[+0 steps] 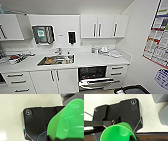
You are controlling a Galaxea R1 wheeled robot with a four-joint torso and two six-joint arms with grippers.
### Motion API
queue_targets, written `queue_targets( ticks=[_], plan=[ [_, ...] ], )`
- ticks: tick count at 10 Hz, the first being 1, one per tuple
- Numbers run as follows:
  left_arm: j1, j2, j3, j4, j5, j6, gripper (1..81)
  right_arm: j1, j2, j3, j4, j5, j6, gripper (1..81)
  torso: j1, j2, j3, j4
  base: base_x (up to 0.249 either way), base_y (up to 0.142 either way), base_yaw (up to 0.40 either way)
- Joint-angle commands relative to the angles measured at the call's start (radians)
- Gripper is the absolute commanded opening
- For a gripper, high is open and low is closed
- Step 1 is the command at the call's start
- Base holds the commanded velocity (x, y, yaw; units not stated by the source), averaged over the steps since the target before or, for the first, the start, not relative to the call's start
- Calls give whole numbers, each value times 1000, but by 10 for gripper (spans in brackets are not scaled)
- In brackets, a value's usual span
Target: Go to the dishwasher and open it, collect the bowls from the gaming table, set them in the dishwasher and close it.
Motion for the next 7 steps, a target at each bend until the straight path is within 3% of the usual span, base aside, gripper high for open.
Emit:
queue_targets(
  ticks=[1,7],
  plan=[
    [-48,-20,8,1,47,-1,10,32,-25,0,-11,-47,-2,10,0,0,0,0,137,0,0],
    [-48,-22,8,-1,47,-1,10,34,-23,-3,-11,-47,-2,10,0,0,0,0,131,0,0]
  ],
)
